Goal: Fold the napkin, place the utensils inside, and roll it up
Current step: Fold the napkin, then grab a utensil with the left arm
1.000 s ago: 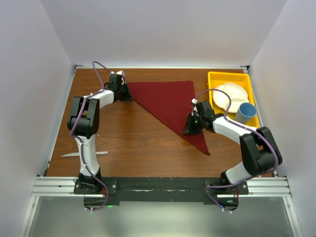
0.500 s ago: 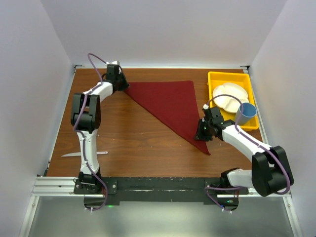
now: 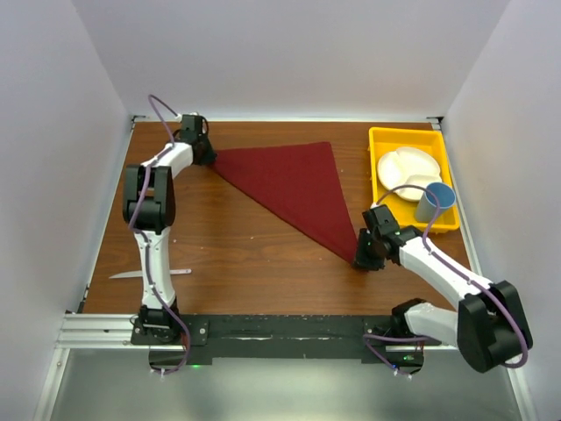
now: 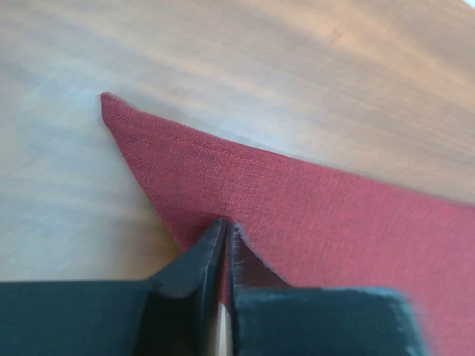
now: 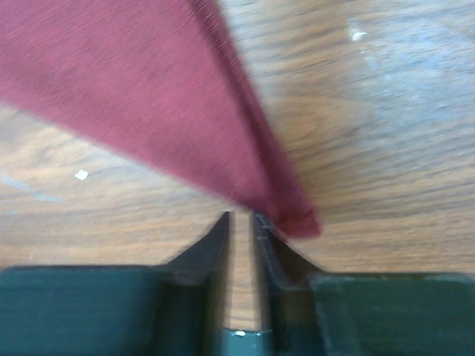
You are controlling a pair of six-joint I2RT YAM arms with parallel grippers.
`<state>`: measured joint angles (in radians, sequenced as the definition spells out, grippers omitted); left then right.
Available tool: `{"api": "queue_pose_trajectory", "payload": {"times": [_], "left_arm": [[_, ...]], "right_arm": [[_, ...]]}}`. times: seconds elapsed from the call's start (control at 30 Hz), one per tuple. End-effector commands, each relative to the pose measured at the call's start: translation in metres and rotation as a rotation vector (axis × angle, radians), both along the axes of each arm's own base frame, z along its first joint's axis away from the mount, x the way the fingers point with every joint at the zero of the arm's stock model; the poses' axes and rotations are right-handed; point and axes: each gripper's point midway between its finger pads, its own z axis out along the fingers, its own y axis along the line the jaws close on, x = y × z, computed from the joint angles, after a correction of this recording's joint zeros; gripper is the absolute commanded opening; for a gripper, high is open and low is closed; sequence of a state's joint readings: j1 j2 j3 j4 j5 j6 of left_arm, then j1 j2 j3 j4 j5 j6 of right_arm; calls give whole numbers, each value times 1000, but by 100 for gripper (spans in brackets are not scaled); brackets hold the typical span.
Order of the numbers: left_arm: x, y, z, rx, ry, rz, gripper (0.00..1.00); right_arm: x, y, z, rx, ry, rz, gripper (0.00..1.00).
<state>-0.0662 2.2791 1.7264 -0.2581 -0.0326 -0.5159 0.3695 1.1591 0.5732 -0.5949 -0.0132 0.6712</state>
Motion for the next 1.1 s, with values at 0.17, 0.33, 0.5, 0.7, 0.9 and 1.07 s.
{"api": "queue_pose_trajectory", "payload": {"times": [0.17,0.33,0.5,0.7,0.9,1.07], "left_arm": [[-73,22,194,64,-229,-22,50],[-169,30,275,21,-369,56,61],[-258,49,343,25,-541,163,67],[-344,56,401,-43,-750,219,71],[-363,36,387,-132,-745,141,71],[-364,28,385,-156,-745,96,71]], "right_arm": [[63,97,113,111,-434,431,71],[61,205,119,222,-560,815,78],[22,311,106,175,-619,1224,83],[-9,401,69,65,-545,1530,85],[-40,453,39,-10,-562,1687,87],[-38,474,17,-32,-567,1697,86]]}}
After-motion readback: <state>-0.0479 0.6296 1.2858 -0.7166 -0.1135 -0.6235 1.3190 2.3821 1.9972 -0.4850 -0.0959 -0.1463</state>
